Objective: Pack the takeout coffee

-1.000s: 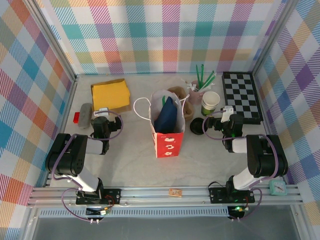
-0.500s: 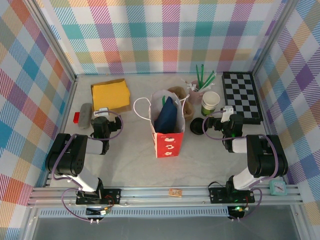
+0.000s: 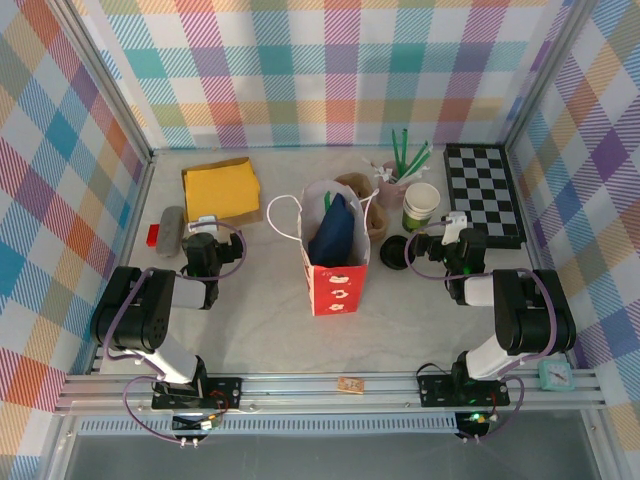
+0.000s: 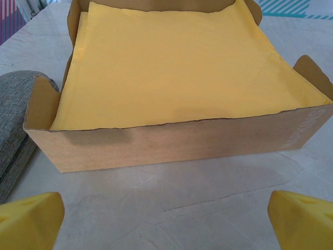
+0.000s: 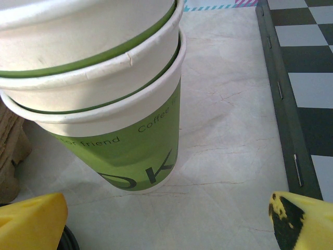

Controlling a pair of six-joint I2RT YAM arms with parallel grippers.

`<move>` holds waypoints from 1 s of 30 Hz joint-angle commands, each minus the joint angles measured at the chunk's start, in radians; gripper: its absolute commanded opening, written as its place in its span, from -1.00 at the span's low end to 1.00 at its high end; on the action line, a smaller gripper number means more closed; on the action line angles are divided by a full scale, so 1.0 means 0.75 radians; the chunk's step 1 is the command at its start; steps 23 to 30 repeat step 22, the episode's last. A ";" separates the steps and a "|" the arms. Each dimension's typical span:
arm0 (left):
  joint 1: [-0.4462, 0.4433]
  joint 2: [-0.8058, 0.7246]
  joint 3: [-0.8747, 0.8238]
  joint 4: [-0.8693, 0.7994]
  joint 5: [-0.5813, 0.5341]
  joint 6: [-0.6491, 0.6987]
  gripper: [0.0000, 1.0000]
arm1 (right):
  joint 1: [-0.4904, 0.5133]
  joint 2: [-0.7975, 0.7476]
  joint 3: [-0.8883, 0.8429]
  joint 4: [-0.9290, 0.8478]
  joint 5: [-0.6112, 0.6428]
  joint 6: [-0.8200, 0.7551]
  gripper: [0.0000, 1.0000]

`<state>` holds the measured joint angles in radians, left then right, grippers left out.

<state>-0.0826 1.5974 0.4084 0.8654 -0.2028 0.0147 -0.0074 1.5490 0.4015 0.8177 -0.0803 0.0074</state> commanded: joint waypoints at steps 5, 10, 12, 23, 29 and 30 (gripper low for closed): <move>-0.004 -0.026 -0.011 0.018 -0.012 -0.015 1.00 | -0.008 -0.019 0.019 0.002 -0.026 -0.008 0.98; -0.003 -0.026 -0.011 0.018 -0.012 -0.014 1.00 | -0.007 -0.018 0.019 0.002 -0.026 -0.008 0.98; -0.004 -0.024 -0.011 0.018 -0.012 -0.014 1.00 | -0.008 -0.018 0.019 0.002 -0.026 -0.008 0.98; -0.003 -0.024 -0.008 0.016 -0.009 -0.015 1.00 | -0.008 -0.018 0.019 0.002 -0.026 -0.008 0.98; -0.003 -0.024 -0.008 0.016 -0.009 -0.015 1.00 | -0.008 -0.018 0.019 0.002 -0.026 -0.008 0.98; -0.003 -0.024 -0.008 0.016 -0.009 -0.015 1.00 | -0.008 -0.018 0.019 0.002 -0.026 -0.008 0.98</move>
